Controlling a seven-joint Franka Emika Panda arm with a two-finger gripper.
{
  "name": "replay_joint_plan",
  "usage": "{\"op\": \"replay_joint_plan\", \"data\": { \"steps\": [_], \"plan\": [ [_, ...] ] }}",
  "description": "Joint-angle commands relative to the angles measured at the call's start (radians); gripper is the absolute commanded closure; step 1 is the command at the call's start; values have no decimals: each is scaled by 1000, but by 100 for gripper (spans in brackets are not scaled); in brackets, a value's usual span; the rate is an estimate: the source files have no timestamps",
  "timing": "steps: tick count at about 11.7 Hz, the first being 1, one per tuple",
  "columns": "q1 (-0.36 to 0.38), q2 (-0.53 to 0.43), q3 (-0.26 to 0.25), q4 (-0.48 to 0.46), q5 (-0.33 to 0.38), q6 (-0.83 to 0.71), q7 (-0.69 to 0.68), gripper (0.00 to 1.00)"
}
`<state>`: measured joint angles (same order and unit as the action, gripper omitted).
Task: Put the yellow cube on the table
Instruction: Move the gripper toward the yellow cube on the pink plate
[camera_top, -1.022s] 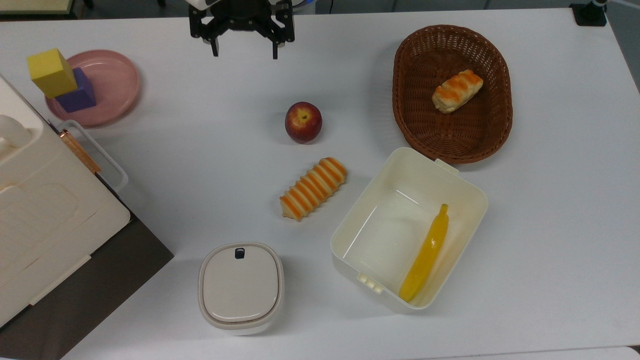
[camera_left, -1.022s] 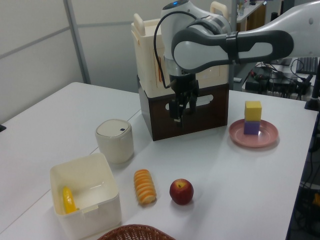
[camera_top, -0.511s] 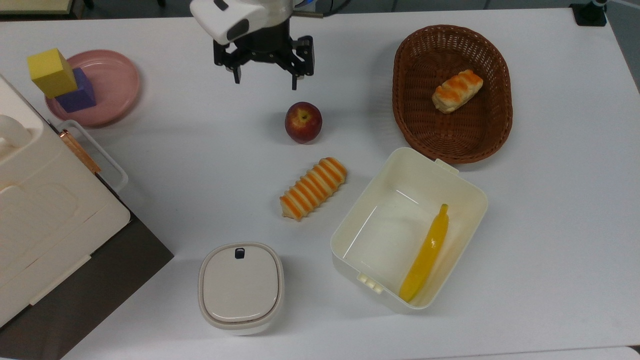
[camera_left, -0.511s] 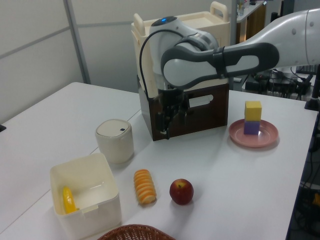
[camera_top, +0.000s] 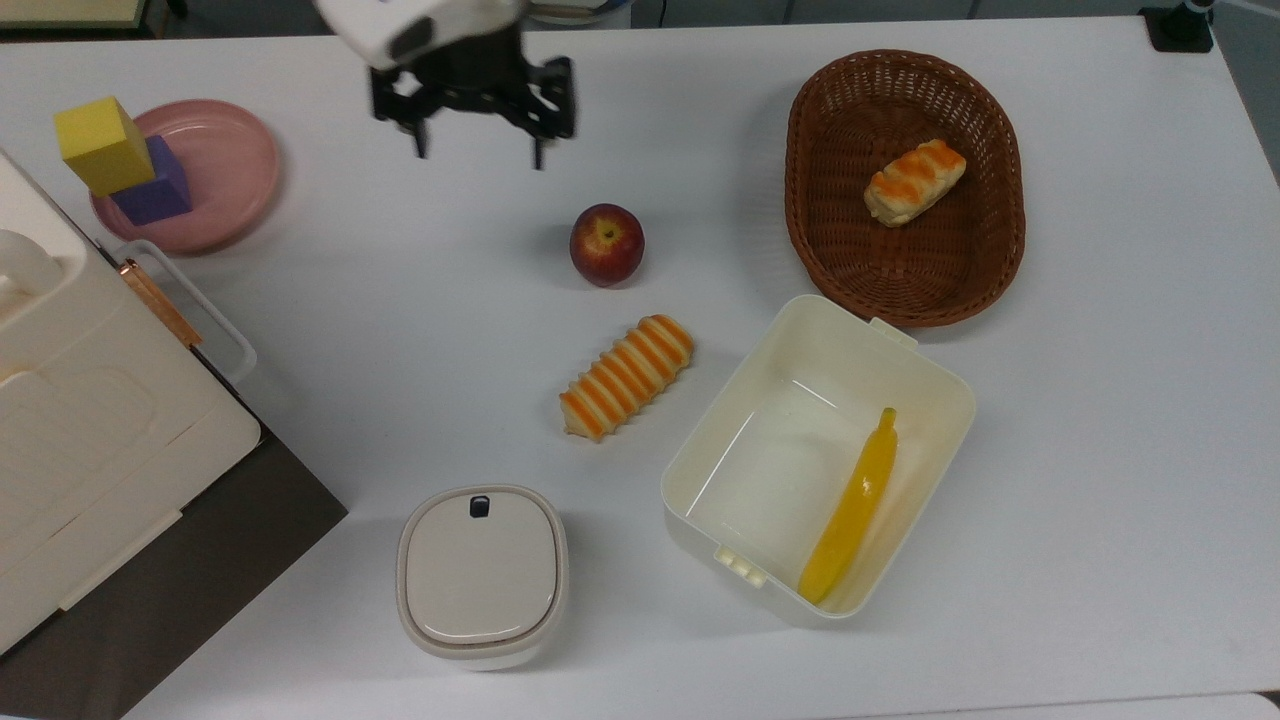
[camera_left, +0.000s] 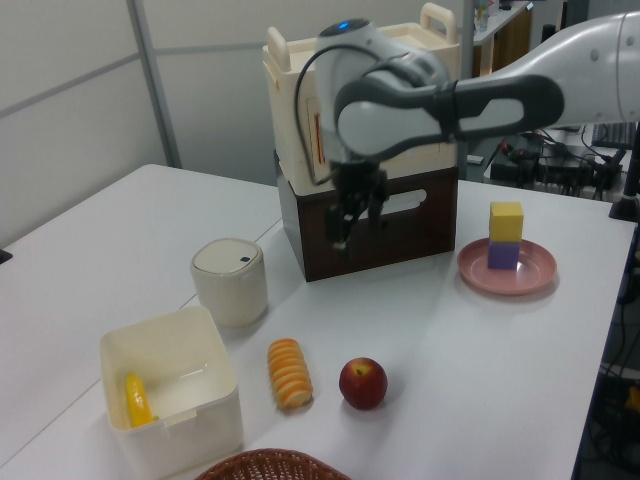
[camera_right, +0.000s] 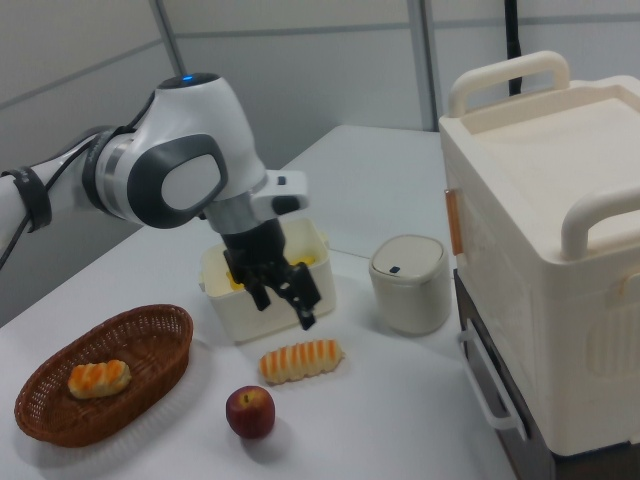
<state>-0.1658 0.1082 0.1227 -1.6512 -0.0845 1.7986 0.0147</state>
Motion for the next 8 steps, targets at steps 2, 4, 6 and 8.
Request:
{"op": "replay_joint_plan", "data": {
  "steps": [2,4,6,8],
  "plan": [
    [-220,-61,-11,-21,12,-45,-328,0],
    [-343,-56,-21,-42,11,-48,-532,0],
    [-402,-41,-67,-42,3,-44,-666,0],
    [-416,-12,-133,-42,0,-33,-789,0]
  ]
}}
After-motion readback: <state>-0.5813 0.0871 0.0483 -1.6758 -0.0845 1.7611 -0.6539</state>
